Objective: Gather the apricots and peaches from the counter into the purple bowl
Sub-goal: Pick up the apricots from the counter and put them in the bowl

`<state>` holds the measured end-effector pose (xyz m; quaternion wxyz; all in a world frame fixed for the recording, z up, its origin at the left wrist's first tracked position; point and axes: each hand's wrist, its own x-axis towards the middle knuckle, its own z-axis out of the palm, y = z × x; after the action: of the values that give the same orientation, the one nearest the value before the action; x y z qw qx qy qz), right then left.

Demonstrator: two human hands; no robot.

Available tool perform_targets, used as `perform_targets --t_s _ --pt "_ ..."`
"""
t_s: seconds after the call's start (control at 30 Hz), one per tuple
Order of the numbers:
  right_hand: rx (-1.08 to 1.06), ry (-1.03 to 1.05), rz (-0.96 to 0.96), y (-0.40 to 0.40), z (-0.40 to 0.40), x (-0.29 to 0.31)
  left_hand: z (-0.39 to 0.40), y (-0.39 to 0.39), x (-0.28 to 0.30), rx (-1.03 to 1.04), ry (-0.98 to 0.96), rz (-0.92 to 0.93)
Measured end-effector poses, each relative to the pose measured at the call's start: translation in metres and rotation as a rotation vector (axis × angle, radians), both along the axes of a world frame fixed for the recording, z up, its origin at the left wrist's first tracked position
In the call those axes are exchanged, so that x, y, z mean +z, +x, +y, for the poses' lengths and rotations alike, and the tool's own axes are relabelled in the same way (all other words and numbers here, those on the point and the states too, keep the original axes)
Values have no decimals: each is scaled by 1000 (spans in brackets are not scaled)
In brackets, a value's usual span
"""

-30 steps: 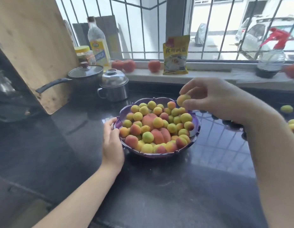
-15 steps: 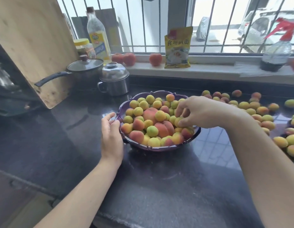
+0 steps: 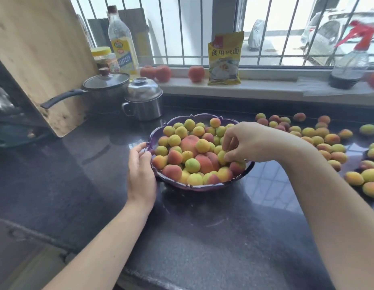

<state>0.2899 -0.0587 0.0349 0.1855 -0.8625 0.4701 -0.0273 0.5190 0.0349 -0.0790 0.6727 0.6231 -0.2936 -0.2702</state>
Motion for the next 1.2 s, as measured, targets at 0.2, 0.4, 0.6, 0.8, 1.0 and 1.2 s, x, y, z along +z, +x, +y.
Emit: perform_targets --t_s 0.2,0.4,0.6,0.8,1.0,1.2 --pt "-369 -47 -577 -53 -19 16 -6 3 1 8 9 17" --pt "-888 -117 -617 -103 -72 -40 -8 1 -1 3 -16 -43" --pt "-807 -340 -402 -84 -79 -95 -8 2 1 21 27 -60" --pt "-677 -427 -27 -67 -90 -115 -8 3 1 24 38 -70" --pt "-682 -485 0 -61 -93 -115 -9 5 -3 25 15 -105" --pt "-624 -508 -139 -67 -88 -115 -9 5 -5 7 -8 -93"
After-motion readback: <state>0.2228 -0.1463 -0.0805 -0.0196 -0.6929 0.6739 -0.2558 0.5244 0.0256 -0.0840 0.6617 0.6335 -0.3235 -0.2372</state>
